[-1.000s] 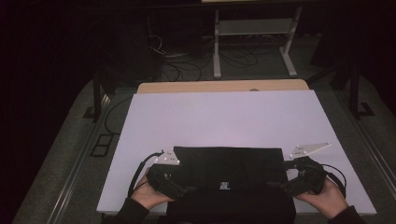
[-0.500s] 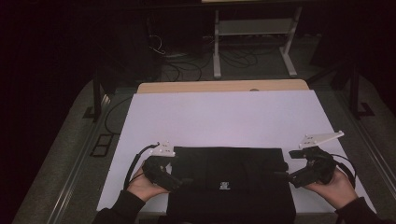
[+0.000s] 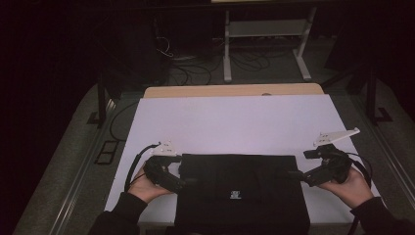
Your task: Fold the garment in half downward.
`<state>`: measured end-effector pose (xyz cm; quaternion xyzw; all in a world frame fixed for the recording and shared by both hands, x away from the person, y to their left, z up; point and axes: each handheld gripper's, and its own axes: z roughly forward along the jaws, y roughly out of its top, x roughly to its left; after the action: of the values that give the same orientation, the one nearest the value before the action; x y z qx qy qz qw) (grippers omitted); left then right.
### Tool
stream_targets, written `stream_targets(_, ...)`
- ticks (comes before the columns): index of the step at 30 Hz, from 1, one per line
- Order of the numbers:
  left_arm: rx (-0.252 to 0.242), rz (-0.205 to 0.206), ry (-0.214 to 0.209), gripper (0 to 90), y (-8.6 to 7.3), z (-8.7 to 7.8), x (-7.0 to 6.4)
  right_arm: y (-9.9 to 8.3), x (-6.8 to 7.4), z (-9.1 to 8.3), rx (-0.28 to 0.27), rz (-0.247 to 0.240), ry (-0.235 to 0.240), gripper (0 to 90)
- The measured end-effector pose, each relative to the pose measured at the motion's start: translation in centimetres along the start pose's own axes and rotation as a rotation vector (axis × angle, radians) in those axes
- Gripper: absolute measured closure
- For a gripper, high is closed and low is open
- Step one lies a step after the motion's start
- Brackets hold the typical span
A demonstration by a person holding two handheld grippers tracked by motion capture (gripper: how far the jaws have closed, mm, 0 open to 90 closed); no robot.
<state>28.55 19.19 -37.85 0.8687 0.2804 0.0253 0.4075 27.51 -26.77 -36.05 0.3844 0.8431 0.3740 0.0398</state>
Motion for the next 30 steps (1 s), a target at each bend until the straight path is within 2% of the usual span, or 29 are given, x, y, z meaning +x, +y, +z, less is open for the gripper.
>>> stream_targets(6,0.003,0.006,0.002,0.0,0.2,0.1,0.8,0.6,-0.7,0.4,0.012,0.001,0.014,0.0)
stream_targets(13,-0.004,-0.005,0.014,0.0,0.5,0.3,1.6,0.8,-1.6,0.9,0.015,-0.003,0.017,0.0)
stream_targets(20,0.028,-0.016,0.01,0.0,0.5,0.9,2.8,1.1,-2.8,1.8,0.029,0.005,-0.006,0.0)
stream_targets(25,0.027,-0.022,0.016,0.0,0.4,1.2,3.6,1.2,-3.7,2.6,0.043,0.009,-0.017,0.0)
stream_targets(30,0.014,-0.048,0.025,0.0,0.3,1.3,4.5,1.3,-4.3,3.1,0.042,0.011,-0.012,0.0)
